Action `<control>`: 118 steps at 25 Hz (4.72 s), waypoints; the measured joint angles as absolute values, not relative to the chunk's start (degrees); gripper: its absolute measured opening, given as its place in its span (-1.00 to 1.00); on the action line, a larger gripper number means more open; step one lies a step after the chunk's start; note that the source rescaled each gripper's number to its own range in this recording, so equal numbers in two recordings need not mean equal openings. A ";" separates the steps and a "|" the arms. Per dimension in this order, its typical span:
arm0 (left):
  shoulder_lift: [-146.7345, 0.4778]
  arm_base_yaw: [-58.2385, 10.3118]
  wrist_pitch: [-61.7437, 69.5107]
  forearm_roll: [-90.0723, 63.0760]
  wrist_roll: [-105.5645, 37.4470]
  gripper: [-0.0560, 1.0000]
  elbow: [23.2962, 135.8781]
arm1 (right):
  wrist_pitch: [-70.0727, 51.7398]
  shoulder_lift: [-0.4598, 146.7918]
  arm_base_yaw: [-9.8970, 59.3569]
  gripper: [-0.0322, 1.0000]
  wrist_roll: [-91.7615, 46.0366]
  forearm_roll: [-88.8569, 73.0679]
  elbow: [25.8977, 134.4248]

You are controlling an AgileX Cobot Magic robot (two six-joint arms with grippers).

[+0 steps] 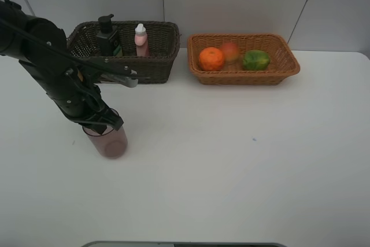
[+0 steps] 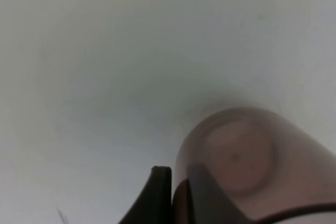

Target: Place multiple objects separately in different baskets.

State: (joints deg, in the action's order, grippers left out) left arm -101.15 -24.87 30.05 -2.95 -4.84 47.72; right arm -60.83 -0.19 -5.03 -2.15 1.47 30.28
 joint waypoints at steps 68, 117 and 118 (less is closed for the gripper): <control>-122.76 -16.58 44.58 10.35 13.44 -0.89 97.34 | -60.83 -0.19 -5.03 0.49 -2.15 1.47 30.28; -75.77 -7.28 42.57 -0.74 4.02 0.84 64.53 | -60.83 -0.19 -5.03 0.49 -2.15 1.47 30.28; -72.33 -5.82 42.79 -1.55 3.61 0.84 62.74 | -60.83 -0.19 -5.03 0.49 -2.15 1.47 30.28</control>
